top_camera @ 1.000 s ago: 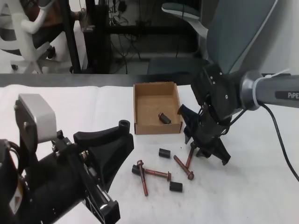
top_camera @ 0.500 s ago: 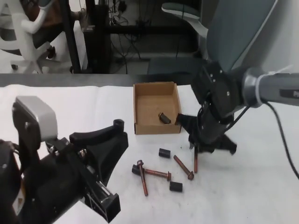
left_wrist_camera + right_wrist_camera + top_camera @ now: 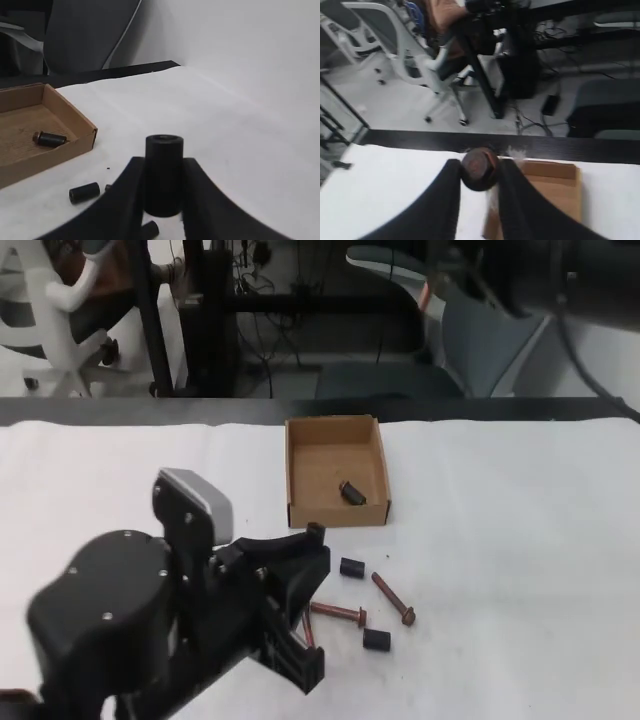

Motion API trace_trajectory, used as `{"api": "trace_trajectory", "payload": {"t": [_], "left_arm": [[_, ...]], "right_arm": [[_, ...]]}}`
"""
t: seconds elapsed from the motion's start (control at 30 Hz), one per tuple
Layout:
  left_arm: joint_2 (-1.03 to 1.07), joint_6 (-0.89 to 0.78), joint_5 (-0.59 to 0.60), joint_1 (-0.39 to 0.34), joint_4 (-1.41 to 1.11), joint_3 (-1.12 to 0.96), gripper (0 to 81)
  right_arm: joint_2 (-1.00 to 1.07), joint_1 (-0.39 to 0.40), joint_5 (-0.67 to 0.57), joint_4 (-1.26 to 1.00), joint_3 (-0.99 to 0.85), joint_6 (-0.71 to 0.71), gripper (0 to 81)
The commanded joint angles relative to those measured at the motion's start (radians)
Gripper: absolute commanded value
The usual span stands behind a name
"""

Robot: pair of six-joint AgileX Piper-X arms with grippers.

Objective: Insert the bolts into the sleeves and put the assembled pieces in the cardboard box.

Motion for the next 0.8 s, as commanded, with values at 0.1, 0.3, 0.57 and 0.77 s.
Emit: {"api": "trace_trajectory", "payload": {"t": [0.1, 0.3, 0.57, 0.77], "left_arm": [[0.18, 0.001, -0.011, -0.001, -0.305, -0.003, 1.8], [0.282, 0.001, 0.023, -0.001, -0.453, -0.029, 1.8], [0.295, 0.08, 0.014, -0.001, -0.478, -0.063, 1.8], [0.295, 0.08, 0.047, -0.001, -0.468, -0.063, 1.8]], "right_arm": [[-0.121, 0.062, -0.165, -0.024, 0.112, 0.14, 0.4], [-0.112, 0.17, -0.167, -0.004, 0.139, 0.197, 0.4], [-0.104, 0.24, -0.166, 0.078, 0.139, 0.233, 0.4], [-0.104, 0.245, -0.114, 0.128, 0.139, 0.191, 0.4]]}}
